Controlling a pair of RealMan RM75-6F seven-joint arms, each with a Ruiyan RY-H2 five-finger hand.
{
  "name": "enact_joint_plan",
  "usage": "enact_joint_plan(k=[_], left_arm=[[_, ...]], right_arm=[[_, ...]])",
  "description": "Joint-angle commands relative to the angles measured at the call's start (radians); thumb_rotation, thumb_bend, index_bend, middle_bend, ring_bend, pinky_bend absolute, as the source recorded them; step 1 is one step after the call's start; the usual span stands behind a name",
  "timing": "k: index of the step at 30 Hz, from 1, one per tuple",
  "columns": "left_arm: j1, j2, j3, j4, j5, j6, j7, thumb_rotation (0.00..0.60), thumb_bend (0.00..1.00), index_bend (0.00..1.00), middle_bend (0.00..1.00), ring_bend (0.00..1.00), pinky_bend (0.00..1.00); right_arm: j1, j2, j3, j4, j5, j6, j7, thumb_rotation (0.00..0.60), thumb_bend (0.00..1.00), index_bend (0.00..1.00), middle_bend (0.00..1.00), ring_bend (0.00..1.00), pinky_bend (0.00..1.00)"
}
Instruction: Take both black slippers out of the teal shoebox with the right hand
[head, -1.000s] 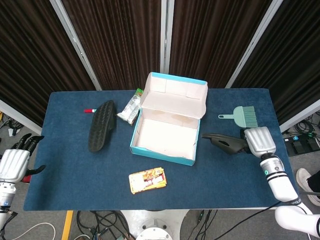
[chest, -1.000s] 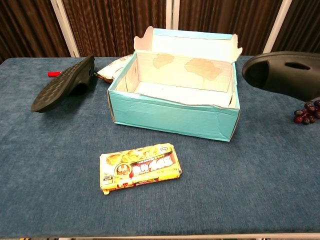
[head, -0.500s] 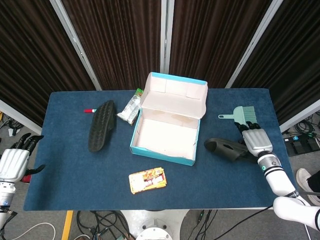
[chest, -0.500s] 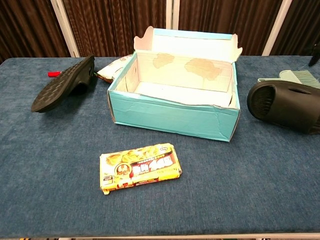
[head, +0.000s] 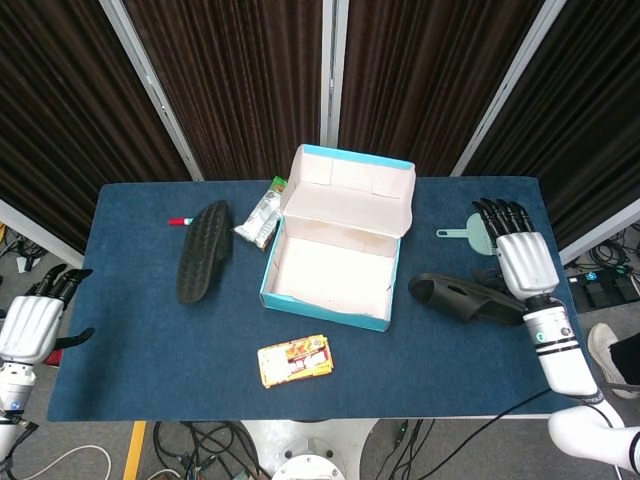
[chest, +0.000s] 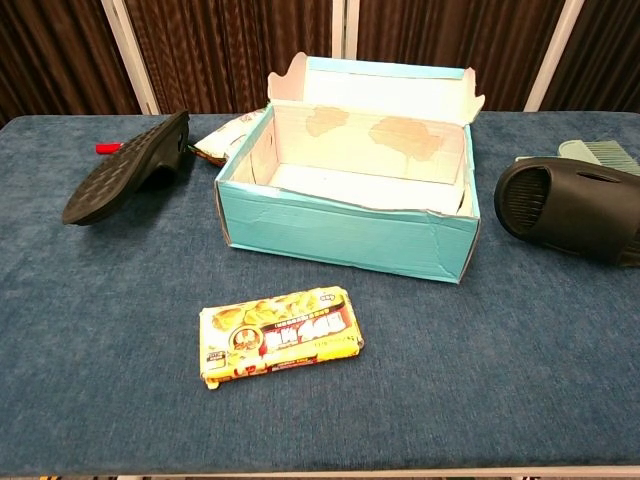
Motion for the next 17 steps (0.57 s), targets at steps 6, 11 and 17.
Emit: enact_joint_plan(k=[6,11,17], left_arm=[[-0.004,0.014,-0.004,-0.025,-0.013,-0.013,0.021,0.6,0.11,0.16,0.19,0.1,0.36],[-0.008,0.009,-0.005,-0.027,-0.025,-0.027,0.018,0.6,0.11,0.16,0.19,0.1,0.36],[-0.017,-0.006,-0.002,-0.01,-0.025,-0.045,0.011,0.6,0.11,0.16,0.19,0.1,0.36]], right_arm=[[-0.063,0.006,-0.016,0.016,-0.057,0.028,0.031,0.6,0.1,0.0,0.04,0.0,0.0],[-0.124,0.011,-0.062,-0.035,-0.075,0.08,-0.071,0.6,0.1,0.0,0.02,0.0,0.0],[-0.182,-0.002,-0.09,-0.05,-0.119,0.147,-0.097,0.6,0.1,0.0,0.02,0.0,0.0]])
